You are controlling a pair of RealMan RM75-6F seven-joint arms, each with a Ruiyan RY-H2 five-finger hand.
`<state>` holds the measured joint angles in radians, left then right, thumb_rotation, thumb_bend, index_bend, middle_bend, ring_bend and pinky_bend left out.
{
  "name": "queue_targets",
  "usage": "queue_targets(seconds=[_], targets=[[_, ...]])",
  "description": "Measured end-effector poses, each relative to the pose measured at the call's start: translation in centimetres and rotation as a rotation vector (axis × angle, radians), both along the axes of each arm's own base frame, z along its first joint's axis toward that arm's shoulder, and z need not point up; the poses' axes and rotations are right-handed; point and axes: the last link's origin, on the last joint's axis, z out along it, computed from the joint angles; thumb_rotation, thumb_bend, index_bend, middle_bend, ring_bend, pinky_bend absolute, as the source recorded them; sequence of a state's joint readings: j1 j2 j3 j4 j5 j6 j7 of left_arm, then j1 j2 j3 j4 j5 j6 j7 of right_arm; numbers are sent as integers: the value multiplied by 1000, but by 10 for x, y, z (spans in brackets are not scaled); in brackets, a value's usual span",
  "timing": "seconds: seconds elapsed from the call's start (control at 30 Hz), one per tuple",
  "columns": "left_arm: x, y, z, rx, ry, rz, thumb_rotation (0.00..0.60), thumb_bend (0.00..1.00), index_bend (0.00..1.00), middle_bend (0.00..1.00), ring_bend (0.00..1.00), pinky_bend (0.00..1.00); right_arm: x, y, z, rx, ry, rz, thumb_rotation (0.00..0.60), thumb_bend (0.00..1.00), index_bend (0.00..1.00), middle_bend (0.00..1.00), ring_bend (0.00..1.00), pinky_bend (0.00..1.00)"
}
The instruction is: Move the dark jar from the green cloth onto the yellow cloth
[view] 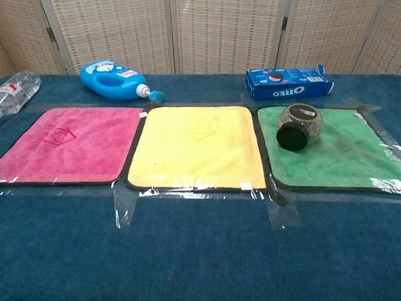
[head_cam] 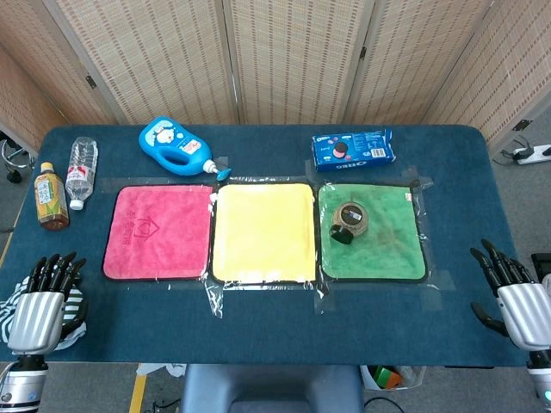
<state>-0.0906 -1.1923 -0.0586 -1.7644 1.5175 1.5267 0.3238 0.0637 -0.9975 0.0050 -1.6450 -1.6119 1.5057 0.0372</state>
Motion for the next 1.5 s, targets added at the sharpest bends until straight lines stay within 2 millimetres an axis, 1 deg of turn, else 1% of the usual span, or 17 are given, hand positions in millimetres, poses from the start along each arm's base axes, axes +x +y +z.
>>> queue_targets(seconds=[0.37, 0.5, 0.6, 0.67, 0.83, 0.9, 1.07, 1.2, 1.33, 1.4, 1.5], targets=[[1, -1, 0, 6, 1, -9, 600, 464, 167, 113, 72, 19, 2, -4, -3, 13, -1, 10, 600, 325, 0, 29, 106, 161], [3, -1, 1, 5, 2, -16, 600, 464, 167, 113, 72, 19, 3, -11, -6, 26, -6, 8, 600, 315, 0, 25, 97, 160], [2, -2, 1, 4, 1, -12, 600, 465, 167, 113, 72, 19, 4, -18, -10, 47, -17, 0, 600, 313, 0, 4, 82, 160], [2, -3, 0, 3, 1, -8, 600, 464, 167, 113, 72, 19, 5, -24, -13, 69, -30, -7, 600, 313, 0, 0, 73, 140], [0, -6, 1, 3, -1, -2, 600, 464, 167, 113, 72, 19, 9, -46, -27, 165, -109, -28, 600, 313, 0, 0, 10, 25], [0, -7, 2, 6, -1, 0, 600, 464, 167, 113, 72, 19, 11, -57, -35, 209, -149, -42, 600, 313, 0, 0, 0, 0], [-2, -9, 2, 6, 0, 6, 600, 465, 167, 113, 71, 20, 15, -85, -52, 305, -242, -88, 600, 313, 0, 0, 0, 0], [-2, -10, 1, 2, -2, 9, 600, 465, 167, 113, 72, 20, 20, -112, -68, 353, -341, -125, 600, 313, 0, 0, 0, 0], [-3, -12, 2, 7, -2, 12, 600, 464, 167, 113, 71, 20, 23, -132, -81, 386, -433, -151, 600, 313, 0, 0, 0, 0], [-4, -12, 3, 9, -2, 14, 600, 465, 167, 113, 71, 22, 24, -142, -86, 397, -463, -157, 600, 313, 0, 0, 0, 0], [-5, -13, 3, 7, -1, 20, 600, 464, 167, 113, 71, 26, 25, -156, -90, 393, -461, -148, 600, 313, 0, 0, 0, 0]])
